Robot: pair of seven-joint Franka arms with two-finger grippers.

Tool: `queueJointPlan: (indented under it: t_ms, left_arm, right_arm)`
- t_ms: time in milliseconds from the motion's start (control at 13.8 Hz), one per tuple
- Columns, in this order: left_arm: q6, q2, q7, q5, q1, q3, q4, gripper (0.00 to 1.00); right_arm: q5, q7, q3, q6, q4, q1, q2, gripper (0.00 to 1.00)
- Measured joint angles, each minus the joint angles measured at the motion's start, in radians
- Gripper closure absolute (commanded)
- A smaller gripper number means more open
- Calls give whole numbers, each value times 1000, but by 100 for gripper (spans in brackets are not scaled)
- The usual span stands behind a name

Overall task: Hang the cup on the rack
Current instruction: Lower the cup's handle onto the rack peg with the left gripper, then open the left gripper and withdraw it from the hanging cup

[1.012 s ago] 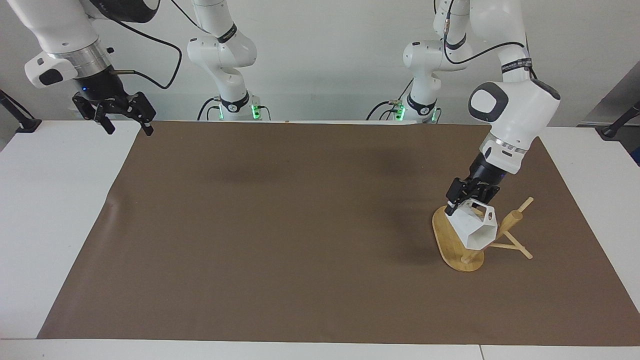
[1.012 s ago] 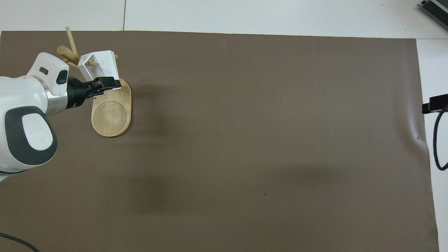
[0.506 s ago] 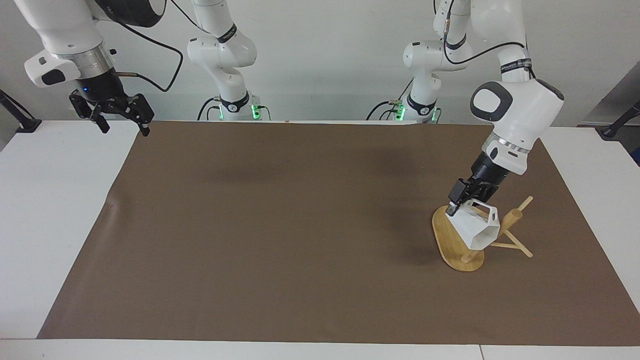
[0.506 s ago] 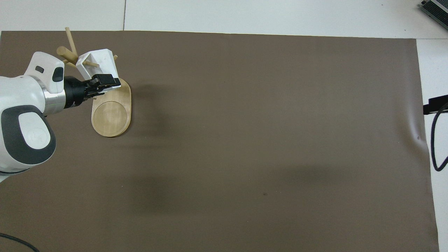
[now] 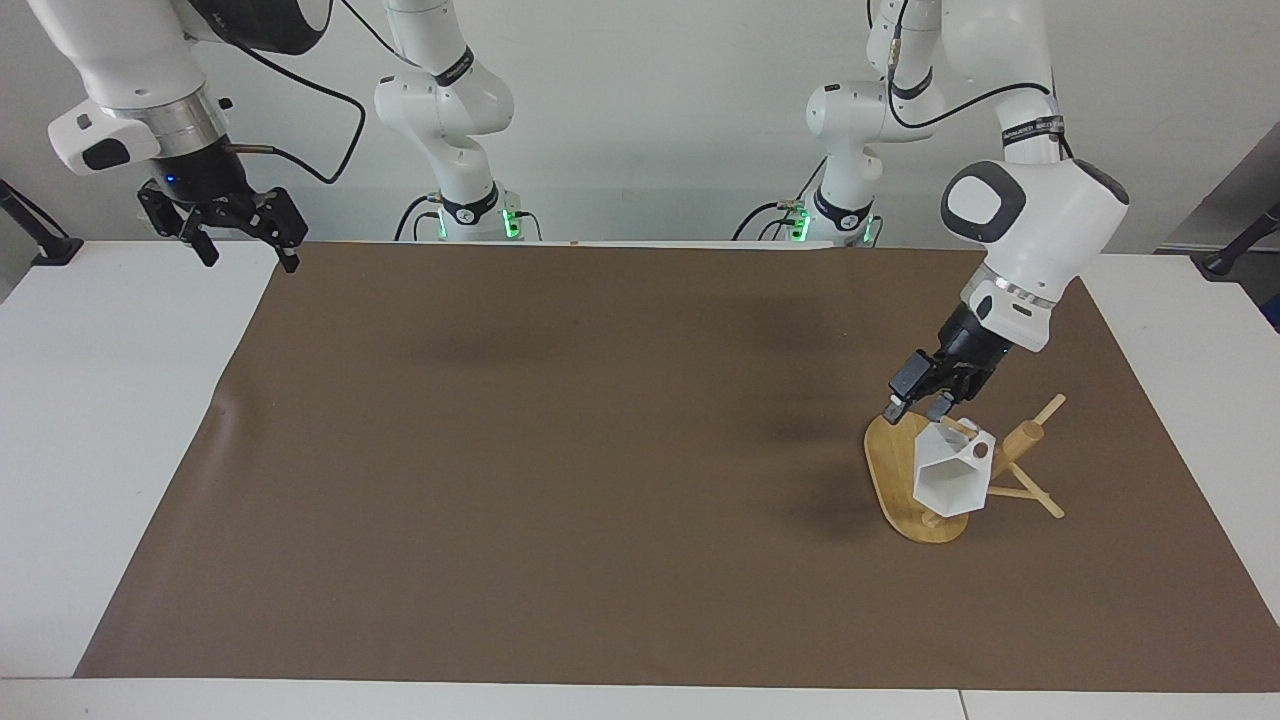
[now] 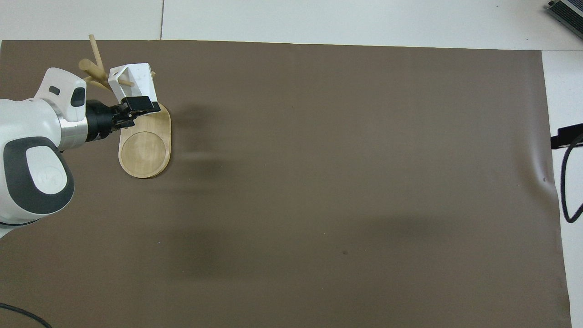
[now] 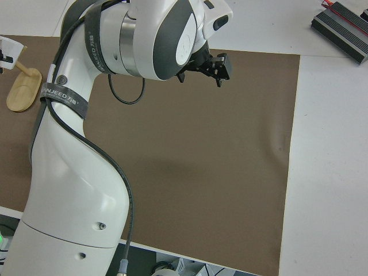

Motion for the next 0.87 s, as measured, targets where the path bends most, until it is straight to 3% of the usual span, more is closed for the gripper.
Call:
queueJointPlan:
  t_ms: [578, 867]
  left_arm:
    - [-308, -115, 1, 311, 8, 5, 60, 0]
    - [-587, -154, 16, 466, 7, -2, 185, 0]
  right_arm:
    - [0, 0, 1, 0, -5, 11, 0, 0]
    - [0, 0, 1, 0, -6, 11, 0, 0]
